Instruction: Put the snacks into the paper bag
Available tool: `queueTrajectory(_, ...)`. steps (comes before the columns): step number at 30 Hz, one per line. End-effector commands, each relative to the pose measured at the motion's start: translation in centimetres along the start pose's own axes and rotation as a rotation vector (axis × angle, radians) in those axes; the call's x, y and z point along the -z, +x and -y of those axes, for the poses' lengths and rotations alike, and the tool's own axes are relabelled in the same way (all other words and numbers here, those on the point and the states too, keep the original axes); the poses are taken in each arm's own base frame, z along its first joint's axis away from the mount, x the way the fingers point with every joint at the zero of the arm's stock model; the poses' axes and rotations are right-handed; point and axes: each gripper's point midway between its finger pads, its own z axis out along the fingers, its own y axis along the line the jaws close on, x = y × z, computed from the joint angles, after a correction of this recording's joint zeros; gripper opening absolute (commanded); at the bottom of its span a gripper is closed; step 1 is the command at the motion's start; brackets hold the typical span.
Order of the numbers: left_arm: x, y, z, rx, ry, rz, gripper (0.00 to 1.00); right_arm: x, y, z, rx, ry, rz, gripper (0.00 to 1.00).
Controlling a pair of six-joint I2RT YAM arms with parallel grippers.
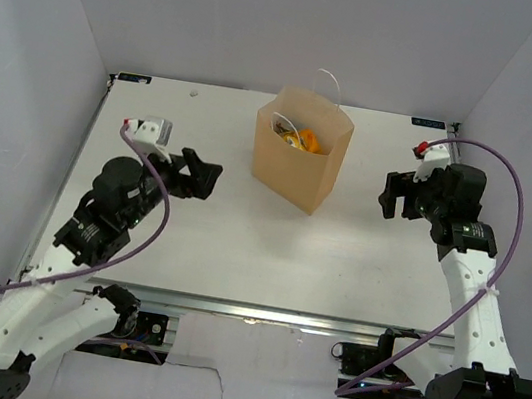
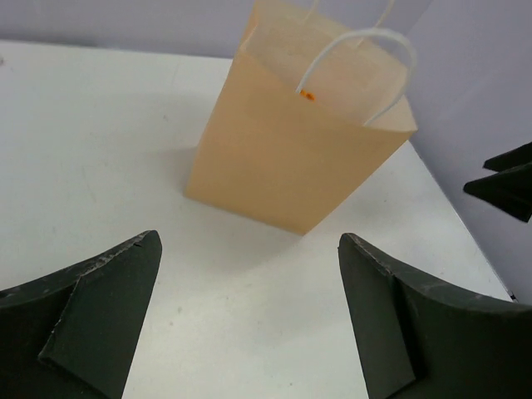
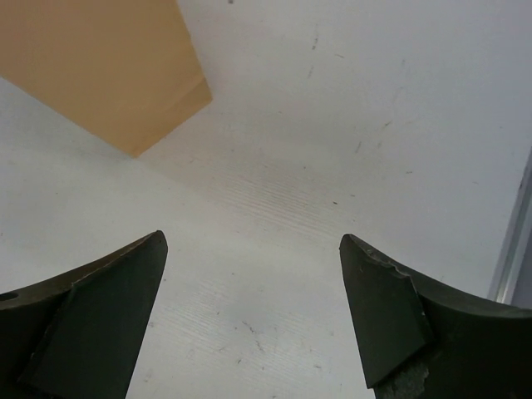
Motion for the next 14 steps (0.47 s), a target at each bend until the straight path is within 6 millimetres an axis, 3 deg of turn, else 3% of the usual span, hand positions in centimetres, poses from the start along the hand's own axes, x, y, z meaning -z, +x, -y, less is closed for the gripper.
queueTrajectory(1, 1.7, 3.6, -2.8, 0.102, -0.110, -0.022, 0.98, 1.6, -1.3, 2.0, -0.047, 0.141, 0.035, 0.90)
queueTrajectory(2, 2.7, 3.2, -2.8, 0.127, -0.105, 0.011, 0.98, 1.9, -1.4, 2.3, -0.050, 0.165, 0.039, 0.90)
queueTrajectory(6, 3.3, 4.3, -3.4, 0.141, -0.115, 0.009, 0.98, 2.8, -2.1, 2.4, -0.046, 0.184, 0.063, 0.90)
queueTrajectory(14, 3.0, 5.0, -3.0, 0.122, -0.093, -0.030, 0.98, 3.8, -1.3, 1.9, -0.073, 0.194, 0.076, 0.90)
